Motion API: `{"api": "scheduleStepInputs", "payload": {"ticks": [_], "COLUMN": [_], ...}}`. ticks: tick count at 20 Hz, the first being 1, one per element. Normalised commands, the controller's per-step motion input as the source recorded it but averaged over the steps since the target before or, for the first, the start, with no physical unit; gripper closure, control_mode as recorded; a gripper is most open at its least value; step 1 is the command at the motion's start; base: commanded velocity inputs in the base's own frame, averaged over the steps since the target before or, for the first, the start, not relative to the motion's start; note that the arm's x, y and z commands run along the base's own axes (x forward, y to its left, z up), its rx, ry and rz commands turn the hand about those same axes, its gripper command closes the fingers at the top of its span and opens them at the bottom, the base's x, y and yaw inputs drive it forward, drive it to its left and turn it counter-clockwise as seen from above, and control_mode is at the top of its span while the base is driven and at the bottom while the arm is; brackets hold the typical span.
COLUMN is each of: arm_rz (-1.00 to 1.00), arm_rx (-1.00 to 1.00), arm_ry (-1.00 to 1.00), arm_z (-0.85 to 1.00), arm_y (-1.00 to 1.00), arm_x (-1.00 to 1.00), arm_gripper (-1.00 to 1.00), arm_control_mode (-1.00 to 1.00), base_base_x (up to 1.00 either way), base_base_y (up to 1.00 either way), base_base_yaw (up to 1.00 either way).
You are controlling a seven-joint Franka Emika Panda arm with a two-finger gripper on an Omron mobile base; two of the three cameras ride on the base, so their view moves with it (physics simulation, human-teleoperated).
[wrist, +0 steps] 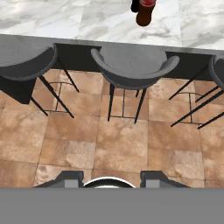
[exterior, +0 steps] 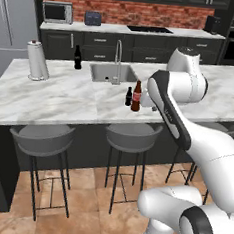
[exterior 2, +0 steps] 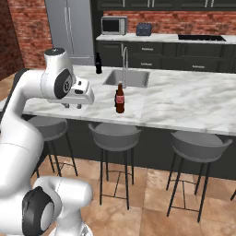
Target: Place the large bottle from the dining counter next to the other large bottle outside the sink, and place the small bottle from the dining counter next to the other small bottle inside the sink.
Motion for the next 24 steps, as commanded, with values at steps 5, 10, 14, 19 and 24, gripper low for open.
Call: {"api": "scheduleStepInputs", "payload": {"ticks": [5, 10, 14, 19, 24], "arm_rz": [0.00, 0.00, 0.00, 0.00, 0.00], "arm_rx": [0.00, 0.00, 0.00, 0.00, 0.00], "arm_ry": [0.00, 0.00, 0.00, 0.00, 0.00], "arm_z": [0.00, 0.00, 0.00, 0.00, 0.00], "arm_y": [0.00, 0.00, 0.00, 0.00, 0.00], "arm_x": [0.00, 0.00, 0.00, 0.00, 0.00], "arm_gripper": [-1.00, -1.00, -1.00, -1.00, -1.00], "arm_control_mode": [1.00, 1.00, 1.00, 1.00, 1.00], "base_base_x": [0.00, 0.16, 0.42, 0.50, 0.43], "base_base_y": [0.00, -0.07, -0.27, -0.19, -0.08], "base_base_yaw": [0.00, 0.02, 0.04, 0.14, 0.02]}}
